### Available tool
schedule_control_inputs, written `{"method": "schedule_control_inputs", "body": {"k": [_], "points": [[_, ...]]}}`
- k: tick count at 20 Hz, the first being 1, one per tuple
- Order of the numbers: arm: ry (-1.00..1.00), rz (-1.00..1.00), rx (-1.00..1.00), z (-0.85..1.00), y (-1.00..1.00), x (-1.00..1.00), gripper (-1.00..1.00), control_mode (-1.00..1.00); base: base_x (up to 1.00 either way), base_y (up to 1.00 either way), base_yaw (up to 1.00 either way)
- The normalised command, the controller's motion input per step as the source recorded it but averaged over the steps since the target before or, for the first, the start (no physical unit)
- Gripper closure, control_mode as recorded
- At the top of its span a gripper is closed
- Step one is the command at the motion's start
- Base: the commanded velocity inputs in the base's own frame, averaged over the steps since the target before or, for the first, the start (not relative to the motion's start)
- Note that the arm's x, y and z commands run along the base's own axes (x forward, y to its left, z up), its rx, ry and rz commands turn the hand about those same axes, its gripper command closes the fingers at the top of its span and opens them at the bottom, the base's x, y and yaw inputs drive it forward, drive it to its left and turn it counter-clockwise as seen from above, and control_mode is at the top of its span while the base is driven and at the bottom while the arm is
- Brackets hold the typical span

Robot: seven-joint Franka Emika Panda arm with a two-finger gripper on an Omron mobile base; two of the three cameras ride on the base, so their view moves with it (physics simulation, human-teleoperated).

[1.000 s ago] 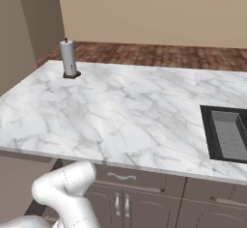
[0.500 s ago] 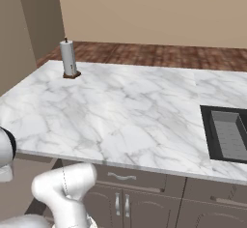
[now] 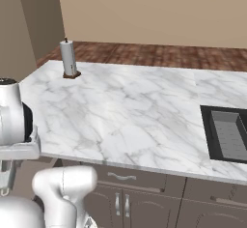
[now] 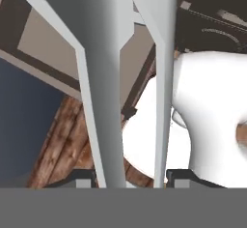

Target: Take the tongs from the drawer on the left and place them on the dining counter next to the tray containing the hot dog.

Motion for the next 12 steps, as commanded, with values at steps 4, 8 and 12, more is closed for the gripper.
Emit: {"method": "schedule_control_inputs", "body": {"k": [4,8,12], "points": [[0.0,-0.28,-0.1,0.18,0.0,0.73,1.0,-1.0,0.0,0.0,0.0],[0.0,-0.27,-0.08,0.13,0.0,0.61,1.0,-1.0,0.0,0.0,0.0],[0.0,-0.27,-0.08,0.24,0.0,0.46,1.0,-1.0,0.0,0.0,0.0]]}}
